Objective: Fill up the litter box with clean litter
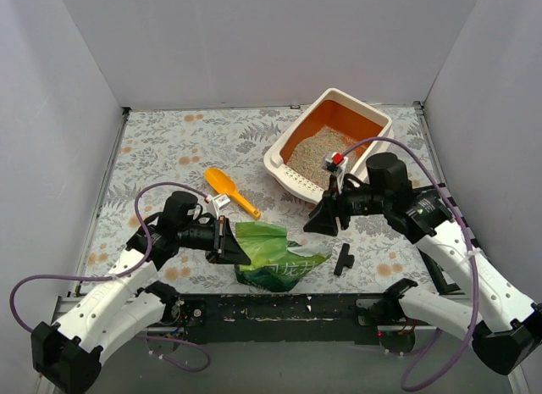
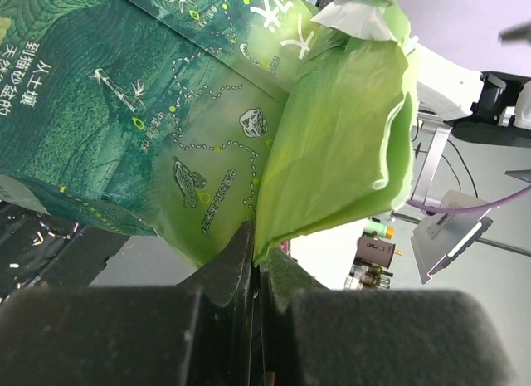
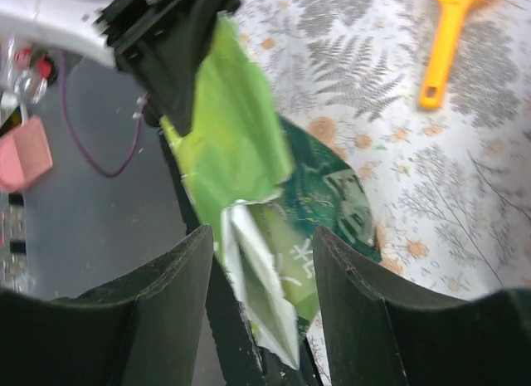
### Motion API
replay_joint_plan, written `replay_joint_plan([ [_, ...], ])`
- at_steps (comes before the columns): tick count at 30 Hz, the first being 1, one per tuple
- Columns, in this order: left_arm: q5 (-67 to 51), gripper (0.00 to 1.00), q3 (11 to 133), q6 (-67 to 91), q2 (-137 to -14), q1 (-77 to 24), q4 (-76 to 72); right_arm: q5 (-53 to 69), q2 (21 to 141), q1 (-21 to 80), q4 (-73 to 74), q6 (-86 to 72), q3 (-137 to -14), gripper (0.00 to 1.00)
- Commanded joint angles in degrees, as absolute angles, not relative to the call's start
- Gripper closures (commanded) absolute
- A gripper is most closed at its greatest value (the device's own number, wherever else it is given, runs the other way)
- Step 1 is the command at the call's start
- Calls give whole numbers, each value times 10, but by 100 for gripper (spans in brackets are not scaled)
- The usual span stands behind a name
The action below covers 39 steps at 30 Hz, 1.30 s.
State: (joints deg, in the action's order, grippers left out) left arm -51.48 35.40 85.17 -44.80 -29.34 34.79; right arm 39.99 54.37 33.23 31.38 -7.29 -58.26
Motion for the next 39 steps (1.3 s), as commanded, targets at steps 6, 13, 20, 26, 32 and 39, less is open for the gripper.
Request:
replay_joint_plan([
  [6, -492, 100, 402, 830, -478, -293, 417, 307, 585, 574, 353, 81, -663, 40],
  [13, -498, 100, 410, 822, -490, -293, 425, 204, 633, 686, 349, 134, -674, 37],
  [20, -507, 100, 412, 813, -497, -293, 428, 173, 657, 692, 324, 169, -637, 37],
  [26, -517, 100, 415, 809, -510, -293, 421, 167, 653, 692, 297, 169, -579, 36],
  [32, -517, 100, 424, 804, -526, -293, 410, 180, 640, 692, 285, 149, -519, 37],
  [39, -516, 100, 481, 786, -552, -291, 396, 160, 645, 692, 302, 137, -484, 98],
])
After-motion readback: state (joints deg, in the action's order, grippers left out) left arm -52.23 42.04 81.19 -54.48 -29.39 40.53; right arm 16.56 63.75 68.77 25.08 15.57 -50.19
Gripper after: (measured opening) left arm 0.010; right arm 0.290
